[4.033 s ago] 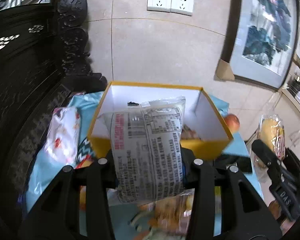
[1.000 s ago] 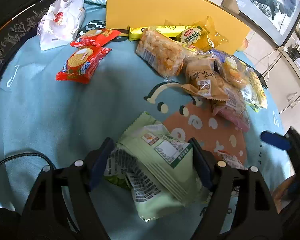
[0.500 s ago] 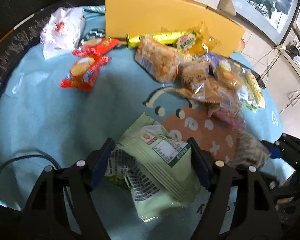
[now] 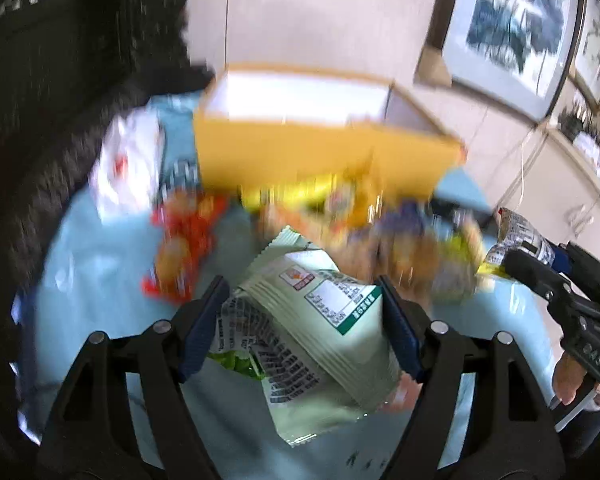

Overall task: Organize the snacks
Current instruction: 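Carry both snacks into the yellow box and open both tools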

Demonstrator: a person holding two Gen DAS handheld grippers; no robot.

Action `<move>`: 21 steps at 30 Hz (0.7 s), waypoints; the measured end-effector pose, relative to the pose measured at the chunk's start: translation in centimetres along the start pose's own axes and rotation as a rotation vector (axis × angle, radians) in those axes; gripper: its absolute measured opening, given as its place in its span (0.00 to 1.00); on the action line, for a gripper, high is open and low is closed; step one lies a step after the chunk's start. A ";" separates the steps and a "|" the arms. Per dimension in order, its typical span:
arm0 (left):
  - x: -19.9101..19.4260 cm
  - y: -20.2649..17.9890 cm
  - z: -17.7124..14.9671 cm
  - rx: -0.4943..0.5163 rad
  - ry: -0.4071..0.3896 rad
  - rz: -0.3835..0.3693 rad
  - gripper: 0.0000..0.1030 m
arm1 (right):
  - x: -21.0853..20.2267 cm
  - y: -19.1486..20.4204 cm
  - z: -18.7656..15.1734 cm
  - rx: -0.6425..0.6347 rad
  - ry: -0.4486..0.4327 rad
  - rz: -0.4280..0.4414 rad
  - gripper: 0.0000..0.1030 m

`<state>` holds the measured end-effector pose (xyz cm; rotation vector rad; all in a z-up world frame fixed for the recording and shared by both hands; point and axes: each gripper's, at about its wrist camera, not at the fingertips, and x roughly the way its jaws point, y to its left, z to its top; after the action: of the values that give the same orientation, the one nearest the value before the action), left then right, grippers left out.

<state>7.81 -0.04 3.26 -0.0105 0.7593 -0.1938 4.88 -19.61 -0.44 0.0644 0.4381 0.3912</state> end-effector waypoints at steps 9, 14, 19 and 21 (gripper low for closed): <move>1.6 -1.5 12.1 -0.088 -0.151 -0.033 0.73 | 4.4 -4.0 7.2 0.105 -0.109 -0.129 0.36; 6.7 -2.3 15.9 -0.091 -0.145 -0.028 0.73 | 9.3 -5.3 9.0 0.100 -0.079 -0.167 0.36; 13.3 -1.1 17.3 -0.171 -0.082 -0.044 0.80 | 15.1 -7.6 9.5 0.124 0.004 -0.186 0.41; 14.7 0.0 16.7 -0.257 -0.051 -0.043 0.92 | 15.8 -8.1 9.3 0.138 0.002 -0.235 0.58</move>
<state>29.71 -3.72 5.37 -0.2742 0.7289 -0.1350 24.82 -20.81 0.46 0.1450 0.4684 0.1296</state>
